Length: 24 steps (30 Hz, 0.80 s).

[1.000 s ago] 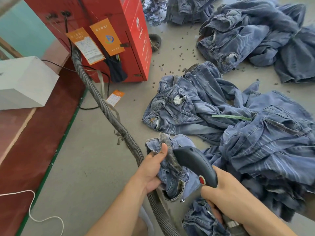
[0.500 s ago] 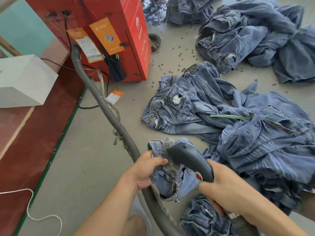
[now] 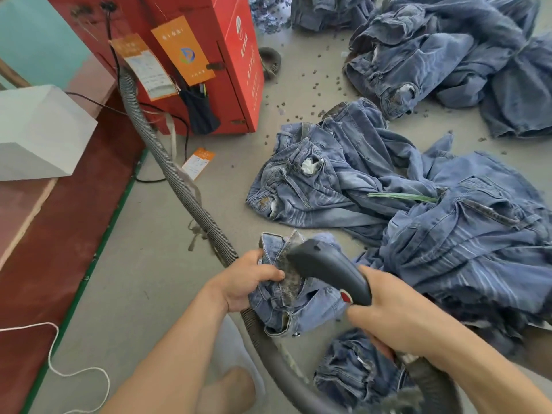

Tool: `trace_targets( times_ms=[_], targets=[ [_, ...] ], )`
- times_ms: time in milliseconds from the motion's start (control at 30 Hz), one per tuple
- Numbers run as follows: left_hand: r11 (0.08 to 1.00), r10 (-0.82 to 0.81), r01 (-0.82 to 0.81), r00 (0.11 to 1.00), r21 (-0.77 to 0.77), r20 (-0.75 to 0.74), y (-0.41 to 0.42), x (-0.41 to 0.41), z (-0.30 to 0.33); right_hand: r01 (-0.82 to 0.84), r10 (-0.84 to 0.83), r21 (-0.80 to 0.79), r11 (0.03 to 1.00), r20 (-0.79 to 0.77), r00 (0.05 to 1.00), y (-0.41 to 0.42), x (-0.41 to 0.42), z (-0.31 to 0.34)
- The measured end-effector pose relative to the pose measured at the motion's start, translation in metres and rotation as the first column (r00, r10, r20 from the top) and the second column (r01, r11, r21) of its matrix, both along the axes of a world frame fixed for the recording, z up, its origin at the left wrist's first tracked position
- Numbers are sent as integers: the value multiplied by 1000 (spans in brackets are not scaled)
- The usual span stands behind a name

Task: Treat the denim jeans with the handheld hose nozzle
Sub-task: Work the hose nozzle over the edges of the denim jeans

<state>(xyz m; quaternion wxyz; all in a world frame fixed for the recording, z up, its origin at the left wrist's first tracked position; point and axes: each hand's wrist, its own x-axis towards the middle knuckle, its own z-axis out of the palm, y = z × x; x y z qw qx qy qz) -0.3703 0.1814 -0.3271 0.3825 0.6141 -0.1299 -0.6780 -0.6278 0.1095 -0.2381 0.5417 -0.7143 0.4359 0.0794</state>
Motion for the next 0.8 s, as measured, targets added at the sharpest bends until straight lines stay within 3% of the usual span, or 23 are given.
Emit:
trace_targets(
  times_ms=[133,300,433,567,633,800],
  targets=[
    [1000,9,-8,999,-15,37,-4,5,0,51,-50,-15,999,47,998,-3,-11,2],
    [1000,-5,5,1000,-21,8,-4,3,-3,-20,21,46,999,-5,1000,1,-10,0],
    [999,-46,46,999,10,-5,3,-9,-5,231,-239,92,969,83,968,-11,-2,-12],
    [996,92,-92,995,4,36,2,-14,-13,449,-500,287,846,134,856,-14,-21,-11],
    [985,173,-173,984,9,-29,-2,-19,-12,410,-471,323,853,136,872,-11,-26,-7],
    [941,338,-337,941,-14,22,-10,-31,-13,231,-303,393,890,134,943,1,-21,-4]
  ],
)
